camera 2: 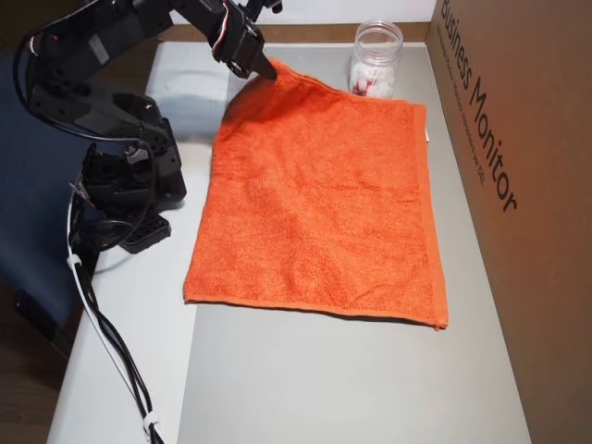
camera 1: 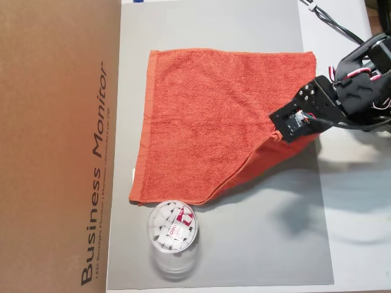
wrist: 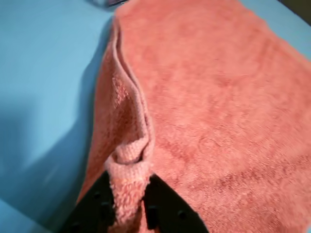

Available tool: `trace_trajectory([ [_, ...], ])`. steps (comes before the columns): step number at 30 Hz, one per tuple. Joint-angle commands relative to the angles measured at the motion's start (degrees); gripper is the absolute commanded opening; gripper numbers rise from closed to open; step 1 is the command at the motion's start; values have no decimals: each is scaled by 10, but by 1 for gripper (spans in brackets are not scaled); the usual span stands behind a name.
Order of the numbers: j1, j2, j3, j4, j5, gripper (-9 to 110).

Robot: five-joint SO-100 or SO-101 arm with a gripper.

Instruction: Fold the blanket.

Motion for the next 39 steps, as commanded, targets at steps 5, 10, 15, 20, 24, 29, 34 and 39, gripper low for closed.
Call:
trace_trajectory([
  [5, 75, 8, -33, -8, 2, 0],
  [10, 127, 8, -33, -9, 2, 0],
  [15, 161, 7, -34, -61, 2, 0],
  [20, 170, 6, -34, -121, -4, 0],
  [24, 174, -6, -36, -162, -6, 0],
  [29, 204, -66, -89, -191, -4, 0],
  [34, 236, -139, -170, -191, 2, 0],
  [39, 265, -184, -221, -191, 2, 0],
])
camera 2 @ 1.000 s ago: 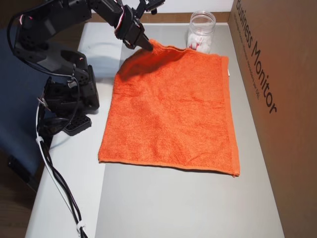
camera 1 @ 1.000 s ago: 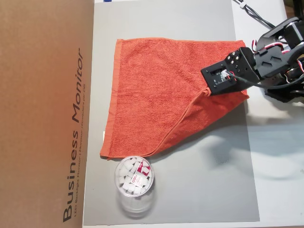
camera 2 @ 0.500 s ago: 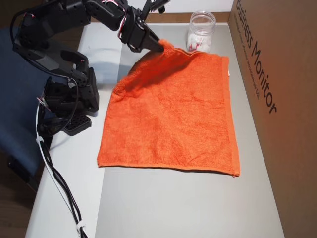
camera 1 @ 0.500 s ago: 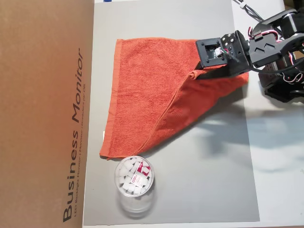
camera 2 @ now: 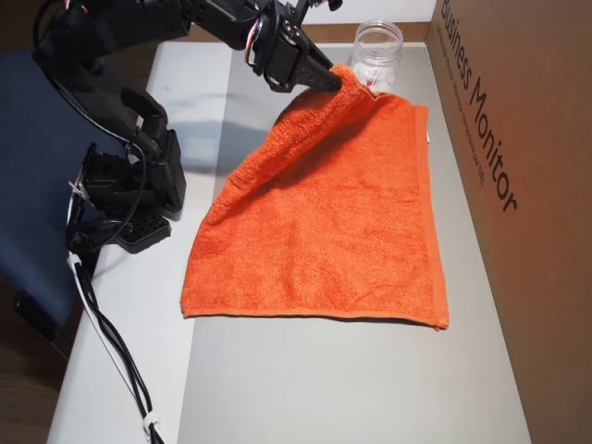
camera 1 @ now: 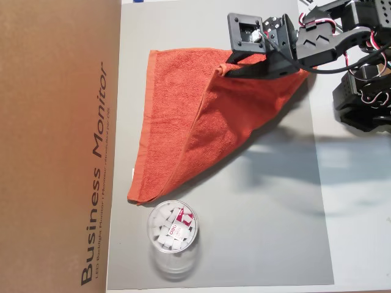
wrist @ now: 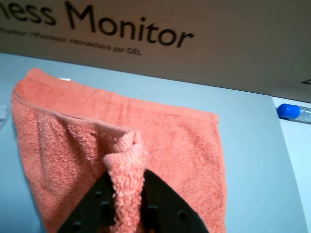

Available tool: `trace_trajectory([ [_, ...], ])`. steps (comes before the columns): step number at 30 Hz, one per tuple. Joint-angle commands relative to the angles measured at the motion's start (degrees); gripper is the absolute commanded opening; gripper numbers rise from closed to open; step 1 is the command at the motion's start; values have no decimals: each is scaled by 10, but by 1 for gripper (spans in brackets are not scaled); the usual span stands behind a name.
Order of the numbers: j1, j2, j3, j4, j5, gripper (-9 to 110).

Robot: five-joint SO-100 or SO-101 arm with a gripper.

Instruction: Fold the blanket.

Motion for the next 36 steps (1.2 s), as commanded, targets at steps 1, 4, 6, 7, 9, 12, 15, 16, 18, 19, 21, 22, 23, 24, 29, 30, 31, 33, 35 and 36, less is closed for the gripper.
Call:
trace_trajectory([
  [1, 19, -17, -55, -12, 4, 0],
  [4, 31, -41, -75, -25, 4, 0],
  [6, 37, -58, -79, -56, 4, 0],
  [7, 41, -67, -79, -75, -1, 0],
  [9, 47, -84, -78, -108, -4, 0],
  [12, 57, -105, -79, -148, -4, 0],
  [15, 71, -122, -79, -182, -4, 0],
  [16, 79, -132, -79, -195, -4, 0],
  [18, 88, -146, -79, -217, -4, 0],
  [19, 92, -153, -79, -230, -4, 0],
  [21, 99, -167, -79, -258, -4, 0],
  [22, 102, -174, -79, -272, -4, 0],
  [23, 105, -181, -79, -283, -4, 0],
  [24, 108, -188, -79, -294, -4, 0],
  [29, 120, -225, -80, -355, -4, 0],
  [30, 121, -233, -80, -367, -4, 0],
  [31, 122, -242, -81, -377, -4, 0],
  [33, 129, -261, -91, -393, -1, 0],
  [35, 136, -286, -110, -397, 2, 0],
  [36, 139, -301, -123, -397, 4, 0],
])
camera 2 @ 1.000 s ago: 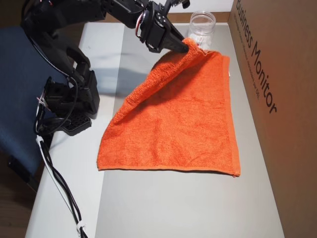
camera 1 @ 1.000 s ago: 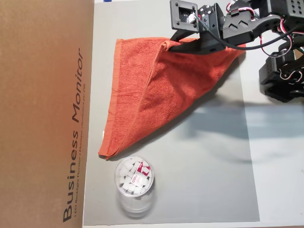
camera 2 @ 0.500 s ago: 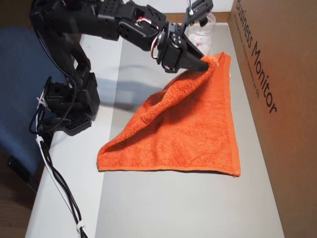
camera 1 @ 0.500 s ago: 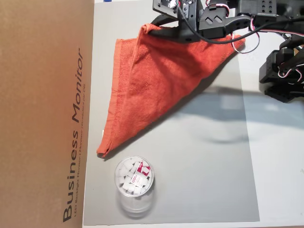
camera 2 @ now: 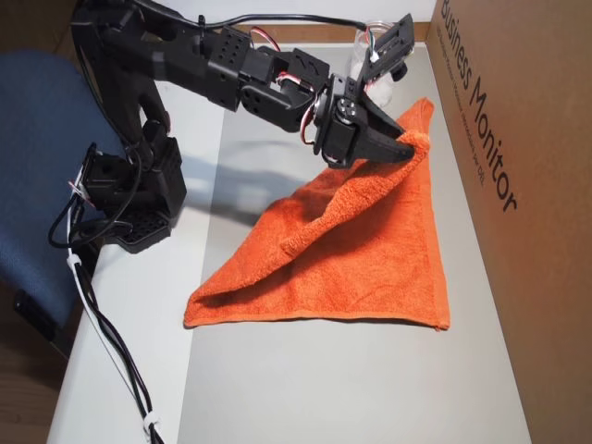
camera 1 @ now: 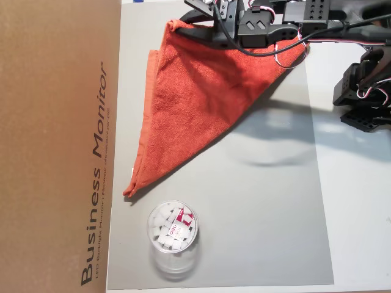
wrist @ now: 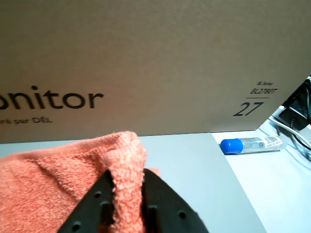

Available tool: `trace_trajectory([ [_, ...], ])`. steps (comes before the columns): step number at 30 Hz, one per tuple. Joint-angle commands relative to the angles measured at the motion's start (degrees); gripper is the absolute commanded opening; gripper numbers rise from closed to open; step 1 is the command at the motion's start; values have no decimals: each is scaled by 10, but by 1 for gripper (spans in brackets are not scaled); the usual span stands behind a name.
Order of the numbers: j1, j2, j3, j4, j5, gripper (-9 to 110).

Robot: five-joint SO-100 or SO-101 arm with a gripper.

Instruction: Fold the blanket.

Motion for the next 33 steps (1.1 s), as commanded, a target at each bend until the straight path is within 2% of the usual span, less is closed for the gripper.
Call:
trace_trajectory([
  [1, 11, -25, -61, -18, 5, 0],
  [15, 46, -197, -183, -52, 5, 0],
  [33, 69, -347, -189, -163, -3, 0],
])
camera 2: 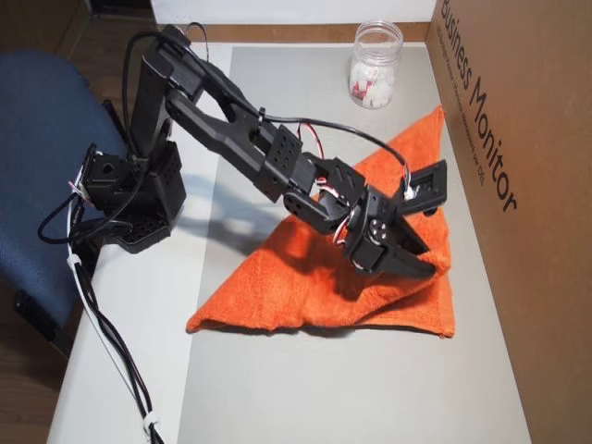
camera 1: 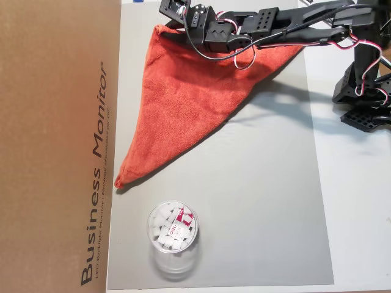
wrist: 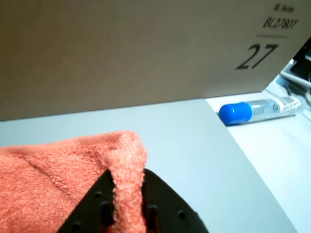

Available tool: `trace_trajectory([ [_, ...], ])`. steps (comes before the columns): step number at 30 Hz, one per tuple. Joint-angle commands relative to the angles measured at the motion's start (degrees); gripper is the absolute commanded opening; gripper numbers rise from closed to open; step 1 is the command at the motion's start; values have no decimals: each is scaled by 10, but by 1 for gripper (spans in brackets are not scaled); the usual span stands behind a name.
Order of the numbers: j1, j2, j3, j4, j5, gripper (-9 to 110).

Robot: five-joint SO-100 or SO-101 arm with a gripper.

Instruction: Fold the blanket.

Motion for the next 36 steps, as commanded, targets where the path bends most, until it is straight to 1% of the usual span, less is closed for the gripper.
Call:
trace_trajectory([
  [1, 9, -6, -33, -30, -4, 0],
  [13, 13, -58, -33, -69, 4, 1],
  [22, 11, -61, -48, -65, 6, 1],
  [24, 7, -61, -48, -68, 24, 1],
  [30, -6, -61, -49, -65, 75, 11],
  [36, -9, -59, -57, -67, 110, 12],
])
